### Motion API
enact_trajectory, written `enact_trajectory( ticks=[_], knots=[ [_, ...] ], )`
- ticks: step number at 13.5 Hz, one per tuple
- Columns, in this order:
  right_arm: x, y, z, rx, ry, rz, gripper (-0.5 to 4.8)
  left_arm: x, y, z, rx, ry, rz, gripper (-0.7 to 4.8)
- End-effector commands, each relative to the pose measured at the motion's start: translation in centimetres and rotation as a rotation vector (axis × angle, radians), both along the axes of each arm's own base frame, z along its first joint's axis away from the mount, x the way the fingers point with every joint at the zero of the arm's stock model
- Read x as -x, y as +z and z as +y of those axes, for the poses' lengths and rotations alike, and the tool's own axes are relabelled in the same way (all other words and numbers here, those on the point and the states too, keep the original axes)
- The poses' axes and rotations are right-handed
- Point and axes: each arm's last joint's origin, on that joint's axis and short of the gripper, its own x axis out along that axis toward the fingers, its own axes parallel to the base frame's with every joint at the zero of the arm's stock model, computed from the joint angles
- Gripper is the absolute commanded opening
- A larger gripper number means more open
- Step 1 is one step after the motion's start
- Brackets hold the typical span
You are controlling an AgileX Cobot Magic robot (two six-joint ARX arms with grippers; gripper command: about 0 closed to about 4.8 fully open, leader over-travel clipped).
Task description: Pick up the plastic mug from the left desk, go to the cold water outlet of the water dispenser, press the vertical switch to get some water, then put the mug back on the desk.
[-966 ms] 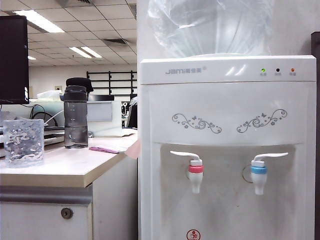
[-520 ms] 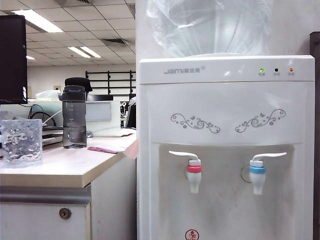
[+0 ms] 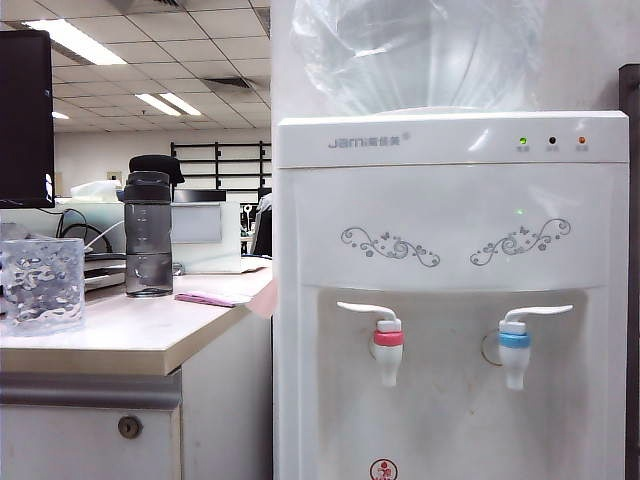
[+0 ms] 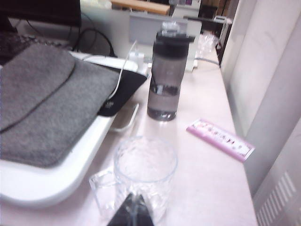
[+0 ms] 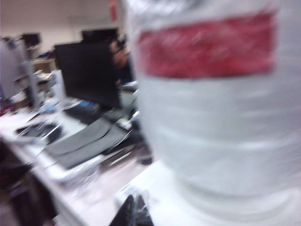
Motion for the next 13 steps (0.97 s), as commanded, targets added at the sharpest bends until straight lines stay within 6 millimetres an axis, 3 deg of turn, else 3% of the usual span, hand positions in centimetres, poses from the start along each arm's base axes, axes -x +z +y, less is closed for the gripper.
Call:
enact_trajectory(
  ticks=[1,3,6,7,8,9,10,13],
  knots=[
    [0.4,-3.2,9.9,0.317,0.282,0.090,-0.01,-3.0,-2.9,0.5,0.161,0.072,0.009,-0.06],
    [1.1,-3.4,10.7,0.329,0.331,0.089,-0.01,-3.7,-4.3,0.9,0.152,0.091,0.062,-0.06],
    [1.1,-3.4,10.7,0.328,0.330,0.089,-0.01,-5.7,-8.3,1.1,0.143,0.168,0.152,-0.05],
    [1.1,-3.4,10.6,0.327,0.333,0.088,-0.01,-6.0,-8.9,1.1,0.152,0.171,0.153,0.53],
    [1.1,-3.4,10.7,0.327,0.334,0.088,-0.01,-6.2,-9.6,1.1,0.149,0.172,0.174,2.04],
    [1.1,-3.4,10.7,0.327,0.333,0.089,-0.01,-6.5,-10.3,1.1,0.147,0.172,0.178,2.54],
    [1.1,-3.4,10.7,0.328,0.333,0.089,-0.01,-6.7,-10.7,1.1,0.148,0.173,0.161,2.92],
    [1.1,-3.4,10.6,0.330,0.330,0.091,-0.01,-9.0,-10.8,1.2,0.146,0.213,0.130,2.87]
  ],
)
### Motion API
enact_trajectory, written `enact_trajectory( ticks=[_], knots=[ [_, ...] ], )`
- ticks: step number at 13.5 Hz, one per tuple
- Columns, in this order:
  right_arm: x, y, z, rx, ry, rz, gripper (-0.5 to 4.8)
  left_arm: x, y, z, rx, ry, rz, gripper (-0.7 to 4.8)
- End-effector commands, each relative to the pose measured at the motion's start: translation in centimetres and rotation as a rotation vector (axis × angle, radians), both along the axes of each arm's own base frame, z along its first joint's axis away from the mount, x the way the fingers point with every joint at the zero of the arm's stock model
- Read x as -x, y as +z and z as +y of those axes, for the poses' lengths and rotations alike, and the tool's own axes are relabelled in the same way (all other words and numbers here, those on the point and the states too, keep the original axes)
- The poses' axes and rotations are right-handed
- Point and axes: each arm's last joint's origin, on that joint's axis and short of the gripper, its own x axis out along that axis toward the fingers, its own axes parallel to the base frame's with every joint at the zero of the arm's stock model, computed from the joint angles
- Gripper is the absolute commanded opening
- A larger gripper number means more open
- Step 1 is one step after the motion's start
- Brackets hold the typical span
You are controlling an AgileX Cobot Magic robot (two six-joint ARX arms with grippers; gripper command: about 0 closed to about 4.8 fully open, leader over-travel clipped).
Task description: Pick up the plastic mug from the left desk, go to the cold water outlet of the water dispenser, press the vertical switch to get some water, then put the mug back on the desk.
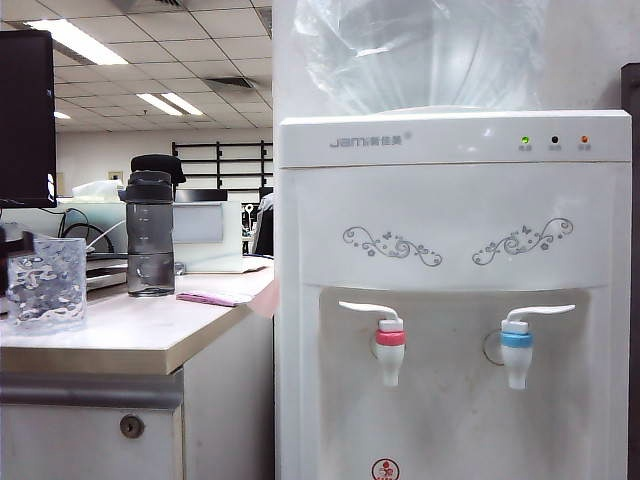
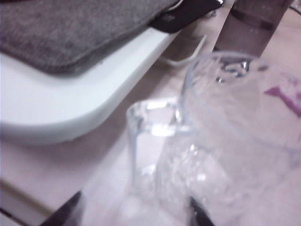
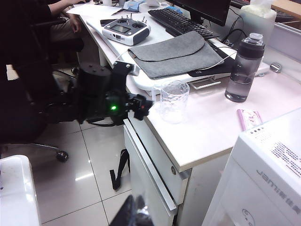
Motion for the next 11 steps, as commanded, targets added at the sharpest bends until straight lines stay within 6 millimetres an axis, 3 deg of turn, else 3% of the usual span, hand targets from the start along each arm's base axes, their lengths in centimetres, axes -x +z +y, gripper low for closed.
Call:
enact_trajectory(
  ticks=[1,3,6,11],
  knots=[
    [-0.1,0.3,0.0,-0.013,-0.005,-0.012,-0.01,-2.5,-0.4,0.1,0.027,0.048,-0.017,2.86],
    [-0.1,0.2,0.0,-0.012,-0.010,-0.012,-0.01,-3.1,-0.2,0.3,0.056,0.150,-0.049,2.85],
    [-0.1,0.2,0.0,-0.010,-0.028,-0.016,-0.01,-4.9,0.0,-0.1,0.091,0.083,-0.047,2.77],
    [-0.2,0.2,0.0,-0.007,-0.028,-0.014,-0.01,-4.9,-0.8,-1.2,0.085,0.045,-0.013,2.77]
  ],
)
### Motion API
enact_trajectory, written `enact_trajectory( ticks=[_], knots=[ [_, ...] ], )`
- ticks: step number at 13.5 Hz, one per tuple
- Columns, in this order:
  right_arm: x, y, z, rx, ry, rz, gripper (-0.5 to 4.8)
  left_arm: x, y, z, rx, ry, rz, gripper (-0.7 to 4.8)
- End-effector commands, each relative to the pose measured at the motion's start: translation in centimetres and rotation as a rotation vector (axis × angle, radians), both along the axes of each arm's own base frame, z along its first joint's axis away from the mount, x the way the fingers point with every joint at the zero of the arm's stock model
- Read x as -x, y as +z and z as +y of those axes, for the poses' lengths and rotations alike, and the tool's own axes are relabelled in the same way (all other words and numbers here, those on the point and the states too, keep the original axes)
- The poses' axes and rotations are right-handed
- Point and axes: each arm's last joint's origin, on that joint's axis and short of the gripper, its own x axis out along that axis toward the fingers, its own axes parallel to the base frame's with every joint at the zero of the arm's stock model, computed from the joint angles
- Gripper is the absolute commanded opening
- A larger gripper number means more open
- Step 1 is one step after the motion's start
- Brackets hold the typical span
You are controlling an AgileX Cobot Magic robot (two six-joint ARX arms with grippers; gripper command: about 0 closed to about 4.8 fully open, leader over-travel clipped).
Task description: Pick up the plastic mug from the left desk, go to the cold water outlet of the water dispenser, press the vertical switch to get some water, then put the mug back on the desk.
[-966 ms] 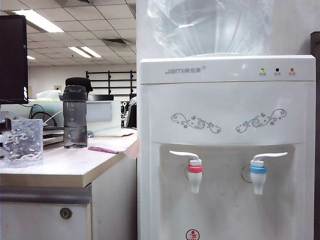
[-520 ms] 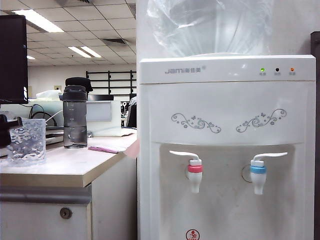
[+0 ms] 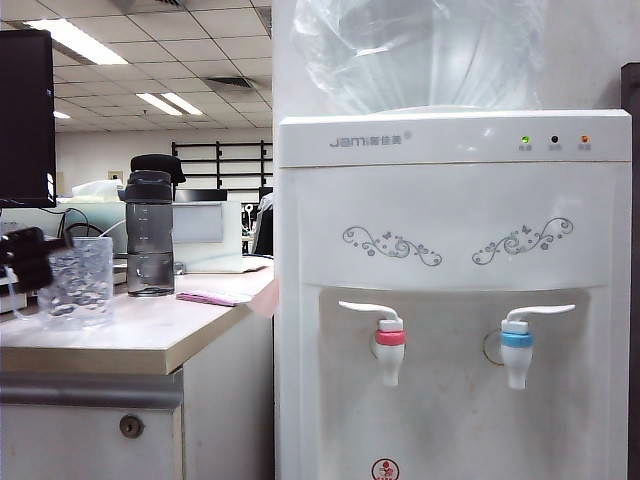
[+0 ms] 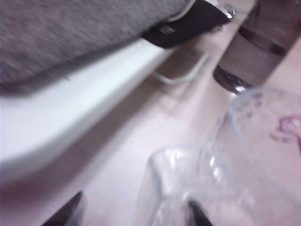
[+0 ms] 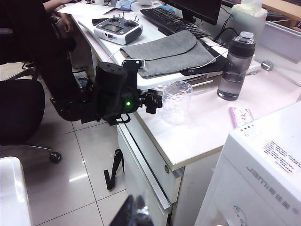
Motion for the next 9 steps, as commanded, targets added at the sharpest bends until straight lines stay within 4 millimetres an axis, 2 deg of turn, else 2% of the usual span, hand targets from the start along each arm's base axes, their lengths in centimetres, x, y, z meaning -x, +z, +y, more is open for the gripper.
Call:
enact_trajectory(
  ticks=[1,4,7,9],
  knots=[
    [-0.1,0.1,0.1,-0.004,0.000,-0.005,-0.01,-0.1,-1.0,-0.2,-0.010,0.011,0.024,2.77],
    [-0.1,0.1,0.2,-0.002,0.000,-0.004,-0.01,-1.3,-0.2,-0.2,-0.020,0.028,-0.018,2.78],
    [-0.1,0.0,0.2,0.001,0.000,-0.002,-0.01,-3.7,-0.1,-0.3,-0.016,0.023,-0.047,2.77],
    [-0.2,0.0,0.3,0.002,0.000,-0.002,-0.01,-4.1,0.3,-0.4,-0.053,0.011,-0.054,2.77]
  ],
)
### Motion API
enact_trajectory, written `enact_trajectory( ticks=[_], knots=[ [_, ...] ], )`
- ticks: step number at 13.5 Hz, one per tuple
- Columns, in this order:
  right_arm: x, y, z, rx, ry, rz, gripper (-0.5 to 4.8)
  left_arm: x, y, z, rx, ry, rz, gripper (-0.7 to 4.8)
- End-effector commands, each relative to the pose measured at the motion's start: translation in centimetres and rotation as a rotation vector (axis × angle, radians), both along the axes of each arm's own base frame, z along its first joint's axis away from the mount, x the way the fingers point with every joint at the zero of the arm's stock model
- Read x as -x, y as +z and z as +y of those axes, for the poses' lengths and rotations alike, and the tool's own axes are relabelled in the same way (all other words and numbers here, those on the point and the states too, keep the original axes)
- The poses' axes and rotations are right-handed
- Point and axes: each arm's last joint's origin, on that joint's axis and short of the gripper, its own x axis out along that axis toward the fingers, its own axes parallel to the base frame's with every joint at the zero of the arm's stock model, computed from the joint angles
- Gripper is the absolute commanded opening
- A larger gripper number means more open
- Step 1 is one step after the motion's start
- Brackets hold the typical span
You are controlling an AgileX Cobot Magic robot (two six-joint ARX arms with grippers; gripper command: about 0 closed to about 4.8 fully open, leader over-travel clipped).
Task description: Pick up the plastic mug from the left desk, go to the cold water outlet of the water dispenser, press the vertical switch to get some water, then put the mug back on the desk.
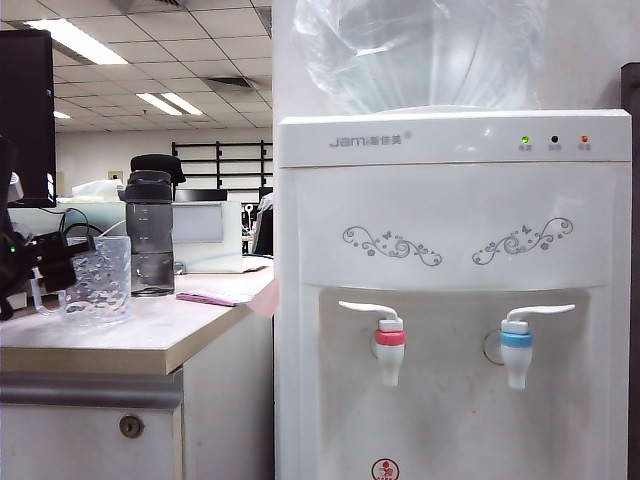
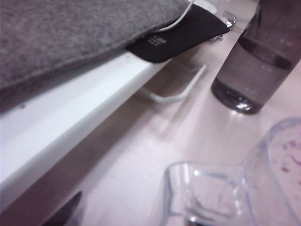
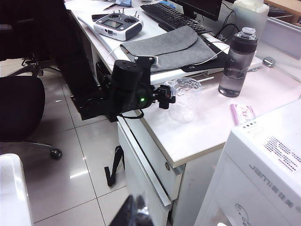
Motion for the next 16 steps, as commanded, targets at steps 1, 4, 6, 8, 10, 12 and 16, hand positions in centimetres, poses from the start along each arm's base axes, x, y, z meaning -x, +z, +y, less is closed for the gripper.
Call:
enact_trajectory(
  ticks=[1,4,6,8,10,12,16],
  knots=[
    [-0.1,0.1,0.2,-0.002,-0.001,-0.005,-0.01,-0.6,0.7,0.1,-0.104,-0.023,-0.006,2.77],
    [-0.3,-0.1,0.5,0.008,0.001,0.003,-0.01,-0.6,0.7,0.5,-0.122,-0.064,0.000,2.77],
    [-0.3,-0.1,0.5,0.004,0.001,0.000,-0.01,-0.7,0.7,1.1,-0.138,-0.096,0.004,2.72],
    [-0.3,-0.1,0.5,0.004,0.001,0.000,-0.01,-1.7,1.4,1.3,-0.159,-0.132,-0.017,2.71],
    [-0.3,-0.1,0.5,0.004,0.001,0.000,-0.01,-1.8,1.4,1.3,-0.157,-0.140,-0.002,1.52],
    [-0.3,-0.1,0.5,0.003,0.001,0.000,-0.01,-1.9,1.2,1.4,-0.169,-0.163,0.008,1.63],
    [-0.3,-0.1,0.5,0.004,0.000,0.000,-0.01,-1.9,0.3,1.0,-0.139,-0.309,0.043,1.67]
  ],
)
